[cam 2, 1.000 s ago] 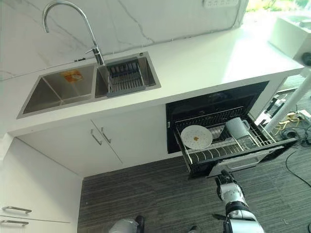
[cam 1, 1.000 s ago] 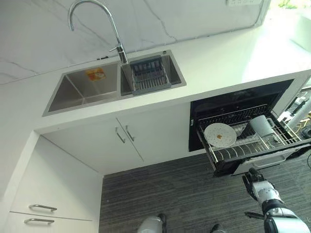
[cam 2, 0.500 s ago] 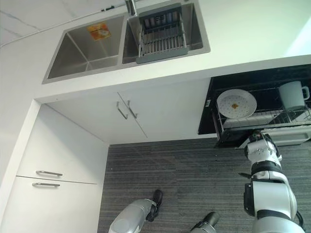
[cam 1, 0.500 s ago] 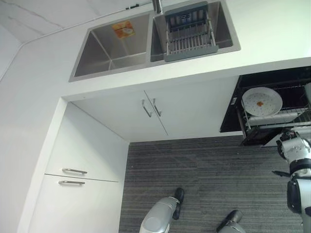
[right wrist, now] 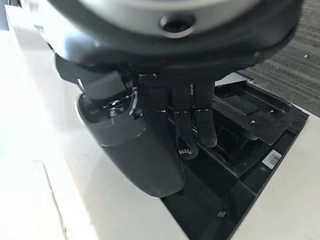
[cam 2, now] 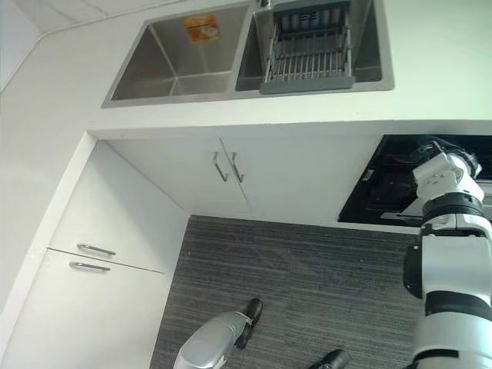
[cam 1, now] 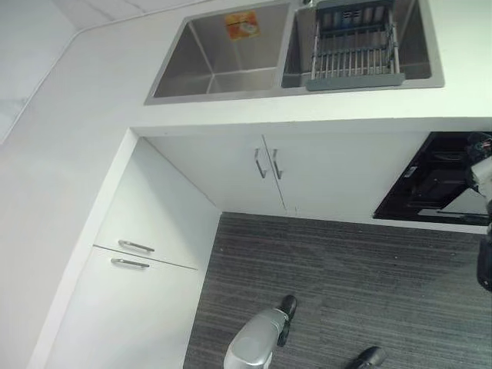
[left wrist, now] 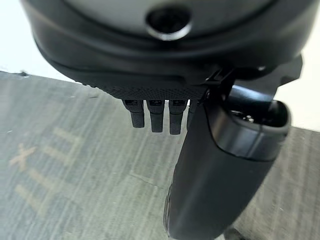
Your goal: Place the dishes in the dishwasher.
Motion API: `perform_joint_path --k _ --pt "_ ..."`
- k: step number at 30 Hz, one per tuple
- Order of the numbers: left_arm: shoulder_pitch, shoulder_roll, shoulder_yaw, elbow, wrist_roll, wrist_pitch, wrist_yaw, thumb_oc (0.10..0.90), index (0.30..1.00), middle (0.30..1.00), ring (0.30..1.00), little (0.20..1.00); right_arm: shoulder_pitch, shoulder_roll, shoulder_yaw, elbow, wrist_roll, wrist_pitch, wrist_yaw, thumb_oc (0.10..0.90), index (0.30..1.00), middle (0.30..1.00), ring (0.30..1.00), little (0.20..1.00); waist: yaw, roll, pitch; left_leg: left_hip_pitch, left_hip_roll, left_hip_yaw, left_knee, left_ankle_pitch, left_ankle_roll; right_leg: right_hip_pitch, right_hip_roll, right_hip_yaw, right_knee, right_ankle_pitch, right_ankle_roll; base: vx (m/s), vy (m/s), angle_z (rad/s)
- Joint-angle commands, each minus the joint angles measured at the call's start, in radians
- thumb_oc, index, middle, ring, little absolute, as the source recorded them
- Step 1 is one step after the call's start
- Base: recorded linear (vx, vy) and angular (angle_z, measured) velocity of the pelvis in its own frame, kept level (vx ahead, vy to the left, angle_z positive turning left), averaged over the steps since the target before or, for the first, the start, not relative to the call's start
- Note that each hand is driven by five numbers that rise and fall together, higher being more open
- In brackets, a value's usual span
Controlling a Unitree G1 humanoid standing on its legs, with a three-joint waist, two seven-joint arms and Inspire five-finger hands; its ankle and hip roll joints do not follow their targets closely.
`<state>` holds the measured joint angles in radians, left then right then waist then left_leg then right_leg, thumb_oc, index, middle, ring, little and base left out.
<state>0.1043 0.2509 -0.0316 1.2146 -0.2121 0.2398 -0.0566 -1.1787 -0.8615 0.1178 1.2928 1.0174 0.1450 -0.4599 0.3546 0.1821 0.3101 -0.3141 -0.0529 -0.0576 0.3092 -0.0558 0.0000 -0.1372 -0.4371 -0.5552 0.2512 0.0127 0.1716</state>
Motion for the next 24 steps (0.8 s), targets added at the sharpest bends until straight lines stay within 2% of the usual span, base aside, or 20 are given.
perform_joint_path --k 1,4,5,6,7,8,12,13,16,18,20,21,24 --pt "0.060 0.133 -0.022 0.073 0.092 0.006 -0.020 0.800 0.900 0.900 0.900 0.900 -0.156 -0.022 0.092 -0.173 -0.080 -0.151 0.319 0.400 0.300 0.300 0.300 0.300 0.048 -0.029 -0.084 -0.021 0.082 -0.023 -0.009 -0.104 -0.113 -0.030 -0.061 0.094 0.049 -0.120 0.086 0.00 0.000 0.00" --pt "0.068 0.132 -0.013 0.065 0.107 -0.025 -0.033 0.800 0.900 0.900 0.900 0.900 -0.160 -0.030 0.084 -0.176 -0.088 -0.175 0.367 0.402 0.302 0.302 0.302 0.302 0.049 -0.032 -0.085 -0.026 0.090 -0.012 -0.009 -0.105 -0.113 -0.028 -0.059 0.092 0.049 -0.123 0.087 0.00 0.000 0.00" --pt "0.072 0.130 -0.014 0.059 0.108 -0.038 -0.040 0.800 0.900 0.900 0.900 0.900 -0.155 -0.031 0.078 -0.177 -0.086 -0.184 0.379 0.515 0.472 0.472 0.472 0.472 0.048 -0.033 -0.086 -0.026 0.092 -0.008 -0.009 -0.105 -0.113 -0.027 -0.056 0.093 0.049 -0.125 0.087 0.00 0.000 0.00" --pt "0.075 0.129 -0.013 0.056 0.107 -0.050 -0.048 0.800 0.900 0.900 0.900 0.900 -0.146 -0.032 0.070 -0.176 -0.089 -0.184 0.387 0.595 0.592 0.592 0.592 0.592 0.046 -0.034 -0.086 -0.026 0.096 -0.004 -0.009 -0.106 -0.114 -0.027 -0.054 0.094 0.049 -0.126 0.087 0.00 0.000 0.00" --pt "0.077 0.127 -0.014 0.053 0.102 -0.072 -0.055 0.800 0.900 0.900 0.900 0.900 -0.127 -0.029 0.056 -0.178 -0.086 -0.178 0.407 0.756 0.834 0.834 0.834 0.834 0.043 -0.037 -0.088 -0.023 0.101 0.001 -0.009 -0.107 -0.114 -0.024 -0.051 0.095 0.049 -0.127 0.086 0.00 0.000 0.00" --pt "0.077 0.124 -0.015 0.053 0.095 -0.086 -0.057 0.800 0.900 0.900 0.900 0.900 -0.104 -0.024 0.041 -0.182 -0.081 -0.182 0.421 0.800 0.900 0.900 0.900 0.900 0.039 -0.040 -0.088 -0.020 0.105 0.005 -0.009 -0.108 -0.114 -0.021 -0.048 0.096 0.049 -0.127 0.086 0.00 0.000 0.00" --pt "0.077 0.120 -0.024 0.045 0.070 -0.132 -0.056 0.800 0.900 0.900 0.900 0.900 0.063 0.042 -0.024 -0.261 -0.130 -0.176 0.468 0.800 0.900 0.900 0.900 0.900 0.019 -0.061 -0.088 0.000 0.123 0.014 -0.009 -0.115 -0.113 -0.008 -0.029 0.101 0.049 -0.130 0.083 0.00 -0.067 -0.06" --pt "0.069 0.109 -0.031 0.039 0.043 -0.160 -0.046 0.800 0.900 0.900 0.900 0.900 0.235 0.125 -0.070 -0.370 -0.115 -0.174 0.473 0.800 0.900 0.900 0.900 0.900 -0.008 -0.076 -0.082 0.017 0.138 0.024 -0.009 -0.121 -0.110 0.000 -0.010 0.108 0.049 -0.133 0.080 -0.03 -0.147 -0.18" --pt "0.070 0.094 -0.037 0.039 0.001 -0.198 -0.032 0.800 0.900 0.900 0.900 0.900 0.454 0.242 -0.096 -0.508 -0.162 -0.190 0.467 0.800 0.900 0.900 0.900 0.900 -0.041 -0.095 -0.084 0.037 0.160 0.034 -0.009 -0.128 -0.106 0.008 0.016 0.123 0.049 -0.142 0.073 -0.04 -0.145 -0.23" --pt "0.070 0.083 -0.029 0.035 -0.047 -0.213 -0.029 0.800 0.900 0.900 0.900 0.900 0.601 0.324 -0.088 -0.584 -0.185 -0.234 0.457 0.800 0.900 0.900 0.900 0.900 -0.071 -0.106 -0.088 0.054 0.179 0.047 -0.009 -0.132 -0.105 0.012 0.036 0.137 0.049 -0.150 0.067 -0.04 -0.156 -0.26" --pt "0.067 0.072 -0.015 0.030 -0.080 -0.235 -0.029 0.800 0.900 0.900 0.900 0.900 0.712 0.392 -0.086 -0.622 -0.188 -0.245 0.472 0.800 0.900 0.900 0.900 0.900 -0.097 -0.118 -0.094 0.055 0.194 0.065 -0.009 -0.113 -0.100 0.006 0.046 0.136 0.049 -0.138 0.050 -0.16 -0.167 -0.20" --pt "0.071 0.064 0.003 0.021 -0.114 -0.257 -0.038 0.800 0.900 0.900 0.900 0.900 0.826 0.442 -0.090 -0.632 -0.181 -0.268 0.499 0.800 0.900 0.900 0.900 0.900 -0.117 -0.126 -0.108 0.067 0.212 0.078 -0.009 -0.116 -0.104 0.012 0.061 0.142 0.049 -0.149 0.046 -0.18 -0.176 -0.17" --pt "0.080 0.058 0.018 0.001 -0.157 -0.269 -0.065 0.800 0.900 0.900 0.900 0.900 0.904 0.473 -0.086 -0.619 -0.195 -0.264 0.527 0.800 0.900 0.900 0.900 0.900 -0.137 -0.131 -0.123 0.086 0.234 0.093 -0.009 -0.117 -0.113 0.022 0.081 0.150 0.049 -0.163 0.035 -0.10 -0.173 -0.15"
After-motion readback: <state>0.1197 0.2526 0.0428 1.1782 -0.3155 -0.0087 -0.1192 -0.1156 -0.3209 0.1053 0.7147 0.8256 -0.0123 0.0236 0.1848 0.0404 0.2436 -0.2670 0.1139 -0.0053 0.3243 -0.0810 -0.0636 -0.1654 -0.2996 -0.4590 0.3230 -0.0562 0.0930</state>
